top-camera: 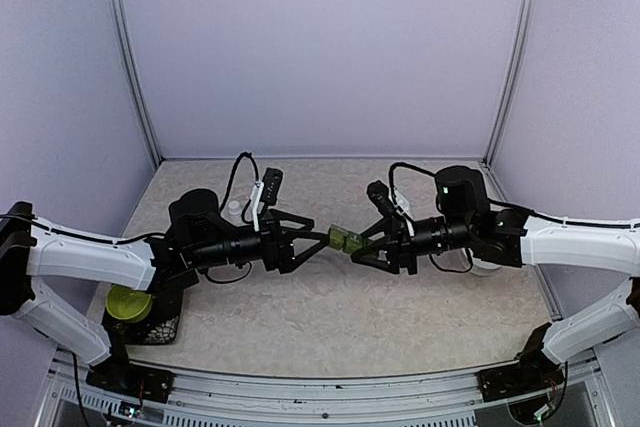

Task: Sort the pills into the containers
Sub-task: Open the lid of the pill container.

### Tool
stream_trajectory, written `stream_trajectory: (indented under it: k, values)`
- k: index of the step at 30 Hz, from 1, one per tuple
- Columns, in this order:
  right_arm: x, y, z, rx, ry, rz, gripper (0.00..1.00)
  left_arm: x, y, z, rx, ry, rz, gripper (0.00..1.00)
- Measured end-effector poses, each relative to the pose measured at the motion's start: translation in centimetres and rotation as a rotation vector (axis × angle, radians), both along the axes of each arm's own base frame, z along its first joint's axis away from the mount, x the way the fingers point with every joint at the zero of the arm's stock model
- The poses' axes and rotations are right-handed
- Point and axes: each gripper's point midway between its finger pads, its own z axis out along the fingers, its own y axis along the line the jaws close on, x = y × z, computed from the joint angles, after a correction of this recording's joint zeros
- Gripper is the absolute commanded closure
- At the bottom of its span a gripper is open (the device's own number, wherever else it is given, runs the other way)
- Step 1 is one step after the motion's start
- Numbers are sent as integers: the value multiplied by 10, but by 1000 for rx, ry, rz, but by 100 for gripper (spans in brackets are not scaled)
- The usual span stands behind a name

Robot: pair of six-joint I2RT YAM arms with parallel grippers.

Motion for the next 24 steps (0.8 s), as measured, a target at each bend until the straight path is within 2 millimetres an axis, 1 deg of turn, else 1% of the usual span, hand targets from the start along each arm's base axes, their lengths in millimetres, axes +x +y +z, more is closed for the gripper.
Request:
stream_trajectory:
  k: [12, 16, 20, 24]
  values:
    - [1, 0, -9, -34, -2, -7, 65, 4, -5, -20, 82, 24, -2, 11]
    - [0, 2, -16, -56, -3, -5, 65, 7, -9, -27, 103, 41, -2, 11]
    - [-2, 4, -23, -78, -1, -5, 65, 12, -12, -31, 109, 58, 2, 14]
    - [-1, 3, -26, -97, -8, -16, 65, 16, -13, -31, 105, 76, 3, 18]
